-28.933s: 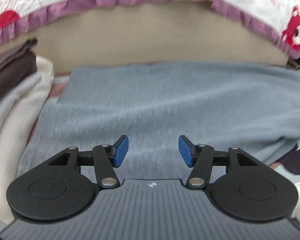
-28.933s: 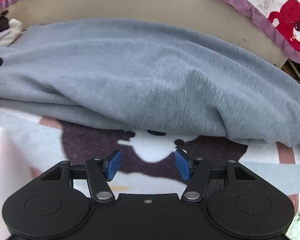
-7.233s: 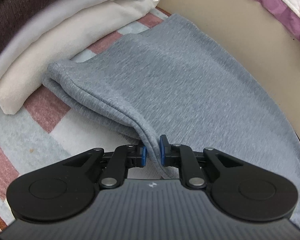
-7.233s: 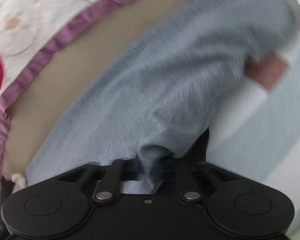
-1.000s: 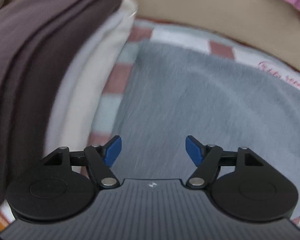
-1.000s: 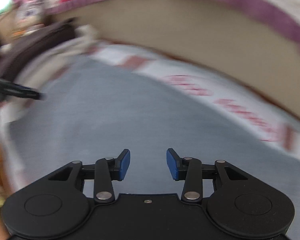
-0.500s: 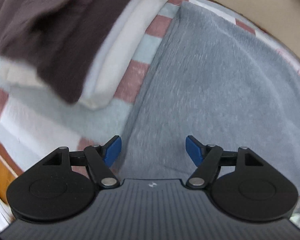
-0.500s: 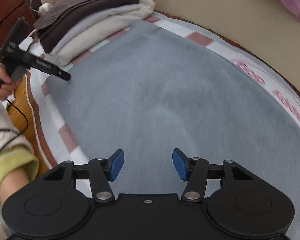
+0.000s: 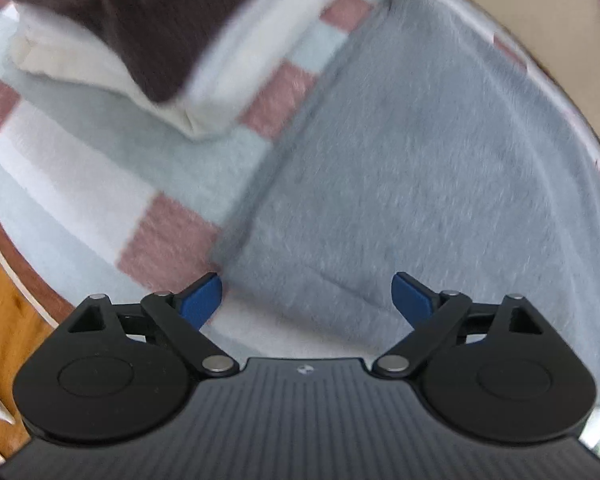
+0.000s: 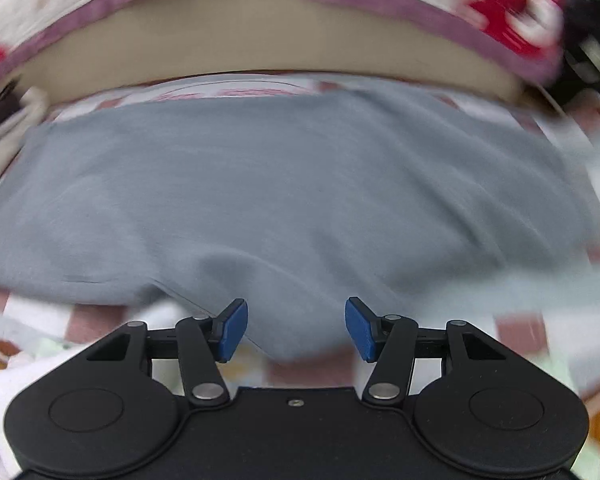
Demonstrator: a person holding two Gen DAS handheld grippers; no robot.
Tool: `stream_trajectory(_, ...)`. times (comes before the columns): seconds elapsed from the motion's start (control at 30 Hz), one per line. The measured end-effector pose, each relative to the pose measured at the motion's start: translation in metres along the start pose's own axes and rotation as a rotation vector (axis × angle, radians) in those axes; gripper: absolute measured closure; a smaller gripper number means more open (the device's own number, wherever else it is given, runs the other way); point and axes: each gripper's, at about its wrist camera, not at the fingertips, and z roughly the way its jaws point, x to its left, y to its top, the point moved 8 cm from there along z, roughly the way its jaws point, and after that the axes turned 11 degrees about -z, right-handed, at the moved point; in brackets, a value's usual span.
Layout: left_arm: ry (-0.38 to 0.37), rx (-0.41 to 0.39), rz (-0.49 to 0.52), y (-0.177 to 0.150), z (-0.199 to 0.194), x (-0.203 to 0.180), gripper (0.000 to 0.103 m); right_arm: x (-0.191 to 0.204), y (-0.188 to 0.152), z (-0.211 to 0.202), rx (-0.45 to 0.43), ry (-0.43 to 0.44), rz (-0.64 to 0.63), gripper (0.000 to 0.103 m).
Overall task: Fold clothes
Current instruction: 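Pinch the sweatshirt edge with the left gripper while the right gripper pinches the sleeve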
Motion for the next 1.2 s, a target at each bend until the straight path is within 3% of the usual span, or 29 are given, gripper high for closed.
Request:
stream_trajectory(0.03,-0.012,-0.012,0.024,-0.001,-0.001,-0.005,0.045,-0.008,-0.006,0.002,0.008,0.020,0.058,0.043)
stream_trajectory(0.07,-0.027,-0.027,0.051,-0.002,-0.002,-0.010,0.083,-0.015,-0.011,0.004,0.015,0.040,0.114,0.043)
stream_trajectory(0.1,-0.006,-0.066,0.084,-0.002,-0.005,-0.014,0.094,-0.019,-0.014,0.008,0.013,0.056,0.156,0.043)
stream_trajectory(0.17,-0.027,-0.162,0.131,0.001,-0.020,-0.026,0.097,-0.023,-0.018,0.018,0.005,0.086,0.234,0.043)
stream_trajectory(0.33,-0.093,-0.358,0.107,0.021,-0.068,-0.036,0.097,-0.034,-0.022,0.040,-0.049,0.218,0.473,0.044)
stream_trajectory(0.37,-0.109,-0.366,0.081,0.024,-0.072,-0.036,0.097,-0.035,-0.019,0.041,-0.069,0.239,0.493,0.050)
stream_trajectory(0.4,-0.110,-0.369,0.070,0.026,-0.073,-0.036,0.097,-0.037,-0.015,0.041,-0.091,0.232,0.484,0.071)
stream_trajectory(0.43,-0.080,-0.378,0.089,0.026,-0.072,-0.039,0.097,-0.039,-0.011,0.041,-0.114,0.220,0.470,0.087)
stream_trajectory(0.47,-0.033,-0.385,0.119,0.023,-0.069,-0.041,0.097,-0.041,-0.006,0.038,-0.142,0.199,0.446,0.091)
stream_trajectory(0.53,0.076,-0.368,0.184,0.014,-0.054,-0.045,0.097,-0.046,-0.001,0.027,-0.206,0.138,0.407,0.097)
stream_trajectory(0.6,0.154,-0.292,0.177,0.012,-0.030,-0.036,0.092,-0.049,-0.002,0.024,-0.207,0.116,0.405,0.097)
stream_trajectory(0.7,0.165,-0.182,0.082,0.014,-0.007,-0.014,0.088,-0.054,-0.007,0.029,-0.163,0.113,0.446,0.085)
stream_trajectory(0.73,0.147,-0.170,0.050,0.016,-0.007,-0.011,0.088,-0.057,-0.010,0.030,-0.170,0.117,0.474,0.076)
stream_trajectory(0.8,0.109,-0.153,-0.012,0.019,-0.009,-0.004,0.073,-0.062,-0.017,0.034,-0.170,0.141,0.535,0.052)
stream_trajectory(0.87,0.071,-0.135,-0.073,0.022,-0.011,0.002,0.062,-0.065,-0.023,0.037,-0.175,0.177,0.589,0.050)
stream_trajectory(0.97,-0.041,-0.112,-0.162,0.022,-0.014,0.006,0.061,-0.062,-0.027,0.047,-0.176,0.247,0.651,0.040)
stream_trajectory(1.07,-0.043,-0.100,-0.225,0.020,-0.015,0.013,0.056,-0.054,-0.028,0.067,-0.141,0.322,0.690,0.038)
stream_trajectory(1.2,-0.022,-0.102,-0.270,0.024,-0.010,0.022,0.050,-0.045,-0.017,0.073,-0.233,0.362,0.664,0.036)
